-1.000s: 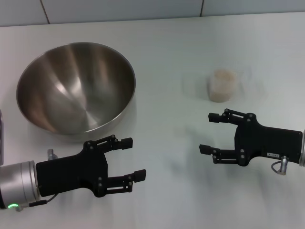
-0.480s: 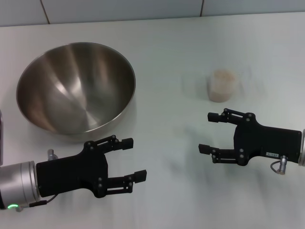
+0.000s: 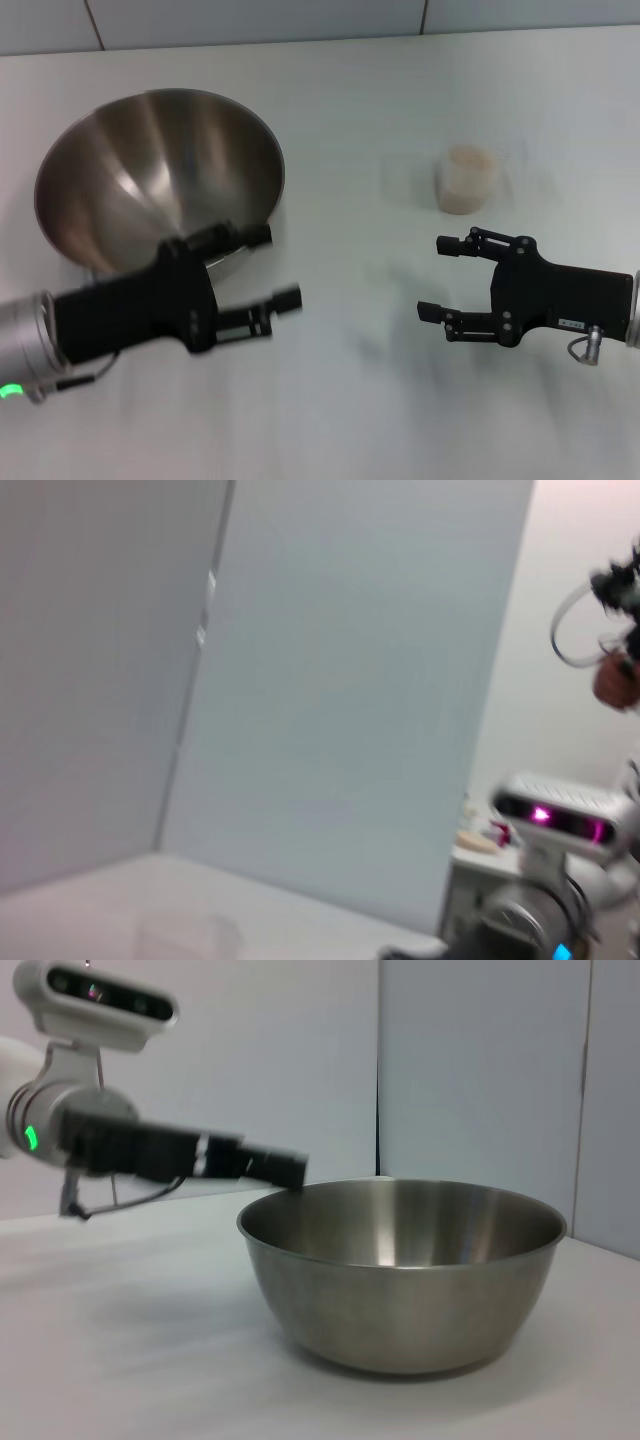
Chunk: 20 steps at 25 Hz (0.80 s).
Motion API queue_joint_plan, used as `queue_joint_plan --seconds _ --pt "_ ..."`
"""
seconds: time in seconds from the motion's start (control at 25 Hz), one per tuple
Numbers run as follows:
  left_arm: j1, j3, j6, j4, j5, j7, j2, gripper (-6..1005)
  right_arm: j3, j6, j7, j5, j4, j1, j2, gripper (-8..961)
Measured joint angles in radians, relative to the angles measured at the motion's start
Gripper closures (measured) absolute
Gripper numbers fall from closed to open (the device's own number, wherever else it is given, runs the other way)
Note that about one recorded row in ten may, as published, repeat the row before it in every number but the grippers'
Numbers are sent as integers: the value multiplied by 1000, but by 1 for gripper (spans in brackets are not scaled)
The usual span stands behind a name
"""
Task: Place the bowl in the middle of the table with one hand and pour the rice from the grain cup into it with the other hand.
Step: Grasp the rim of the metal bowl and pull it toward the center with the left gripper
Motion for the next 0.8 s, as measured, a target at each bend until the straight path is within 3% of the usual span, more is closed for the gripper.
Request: queue_joint_plan --seconds 0.24,0.48,0.8 --pt "-11 -73 -47 54 -52 -21 -1 194 0 1 -6 1 0 0 2 121" --pt "-59 -277 -127 57 -58 5 -3 200 -5 2 -7 14 7 -6 3 121" --pt "-75 -383 -271 59 -95 31 -2 209 -1 2 -8 18 8 -9 3 121"
